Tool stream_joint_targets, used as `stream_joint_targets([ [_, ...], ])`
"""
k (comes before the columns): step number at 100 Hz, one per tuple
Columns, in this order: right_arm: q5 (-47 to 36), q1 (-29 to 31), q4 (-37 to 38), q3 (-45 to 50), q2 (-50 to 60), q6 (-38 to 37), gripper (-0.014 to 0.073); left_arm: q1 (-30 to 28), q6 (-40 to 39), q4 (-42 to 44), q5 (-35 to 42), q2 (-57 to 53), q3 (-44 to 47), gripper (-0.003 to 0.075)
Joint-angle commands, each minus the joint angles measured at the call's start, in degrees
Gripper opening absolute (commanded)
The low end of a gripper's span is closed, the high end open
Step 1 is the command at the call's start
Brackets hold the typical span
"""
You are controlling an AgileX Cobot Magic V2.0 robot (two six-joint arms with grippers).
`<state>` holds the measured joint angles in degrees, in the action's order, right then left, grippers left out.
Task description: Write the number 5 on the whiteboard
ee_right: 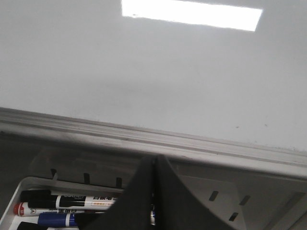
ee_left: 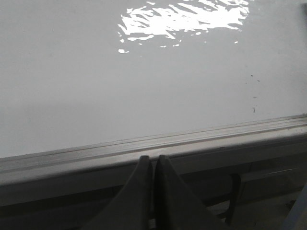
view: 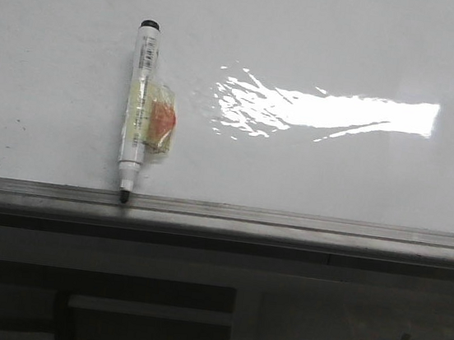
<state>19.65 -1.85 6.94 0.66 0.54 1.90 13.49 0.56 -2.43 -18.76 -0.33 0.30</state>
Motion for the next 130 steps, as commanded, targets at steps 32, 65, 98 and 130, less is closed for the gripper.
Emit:
stream_joint_targets([
  [32, -0.97, 0.26, 0.83, 1.48, 1.18, -0.11, -0.0061, -0.15, -0.56, -0.52, 4.26, -1.59, 0.91, -0.0020],
  [65, -0.97, 0.26, 0.83, 1.48, 1.18, -0.11, -0.0061, -0.15, -0.56, -0.52, 4.26, -1.59, 0.91, -0.0020],
  [98, -3.54, 0.26, 0.83, 1.48, 1.18, -0.11, -0.0061, -0.15, -0.56, -1.21, 6.72, -1.59, 0.91, -0.0020],
  [130, -29.42, 0.26, -1.81, 1.48, 1.18, -2.22, -0.0061, -0.15, -0.56, -40.72, 21.04, -1.59, 0.91, -0.0020],
])
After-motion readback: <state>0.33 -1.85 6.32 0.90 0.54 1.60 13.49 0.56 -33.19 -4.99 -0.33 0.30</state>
